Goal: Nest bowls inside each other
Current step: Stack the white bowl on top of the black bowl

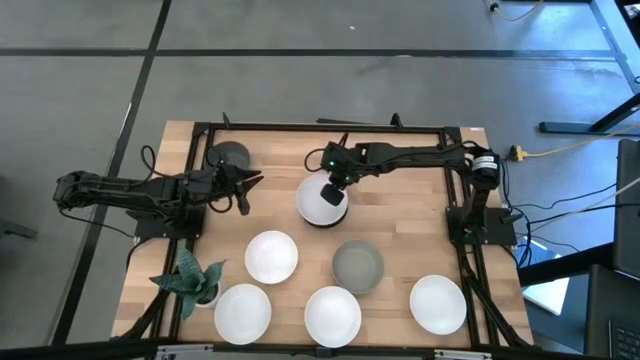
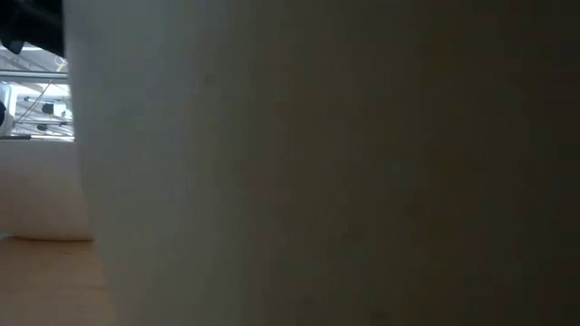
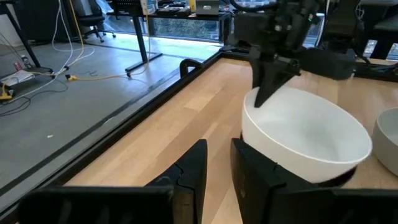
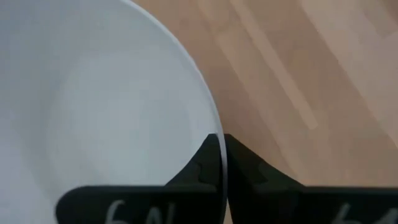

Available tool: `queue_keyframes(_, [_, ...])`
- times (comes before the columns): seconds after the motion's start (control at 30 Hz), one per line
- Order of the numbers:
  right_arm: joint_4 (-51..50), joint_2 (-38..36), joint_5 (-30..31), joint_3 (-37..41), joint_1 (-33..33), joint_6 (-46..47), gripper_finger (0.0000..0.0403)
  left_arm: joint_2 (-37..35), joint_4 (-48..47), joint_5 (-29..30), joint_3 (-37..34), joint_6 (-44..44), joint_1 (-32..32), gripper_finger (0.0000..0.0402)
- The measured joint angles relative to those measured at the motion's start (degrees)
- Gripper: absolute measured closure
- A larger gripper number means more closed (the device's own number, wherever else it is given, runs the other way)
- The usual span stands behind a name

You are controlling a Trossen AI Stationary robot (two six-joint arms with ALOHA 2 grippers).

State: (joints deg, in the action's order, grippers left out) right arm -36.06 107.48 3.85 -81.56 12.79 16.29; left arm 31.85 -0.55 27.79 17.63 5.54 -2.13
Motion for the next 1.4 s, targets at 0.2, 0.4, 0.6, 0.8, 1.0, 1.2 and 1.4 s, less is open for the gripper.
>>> queue_keyframes(0.2, [0.56,-0.33,-0.09,-0.02,0.54,1.52,0.0397,0.01,-0.01,0.00,0.00,0.00,0.00,0.0335])
queue_keyframes(0.4, [-1.22,-0.33,-0.91,-0.02,0.56,1.49,0.0397,0.01,-0.01,0.00,0.00,0.00,0.00,0.0335])
queue_keyframes(0.6, [-1.91,-0.33,-0.91,-0.02,0.55,1.53,0.0397,0.01,-0.01,0.00,-0.01,0.06,0.01,0.0335])
queue_keyframes(0.8, [-1.91,-0.33,-1.00,-0.02,0.56,2.99,0.0387,0.01,-0.03,0.00,0.00,0.26,0.01,0.0335])
queue_keyframes(1.0, [-2.00,-0.26,-1.17,0.00,0.50,2.98,0.0345,0.01,-0.25,-0.01,0.00,0.28,0.02,0.0335])
queue_keyframes(1.2, [-1.96,-0.26,-1.11,0.00,0.43,1.24,0.0322,0.01,-0.25,-0.02,0.00,0.28,0.01,0.0335])
queue_keyframes(1.4, [-1.88,-0.26,-2.49,0.00,0.43,-1.36,0.0298,0.01,-0.25,-0.02,0.00,0.30,0.02,0.0335])
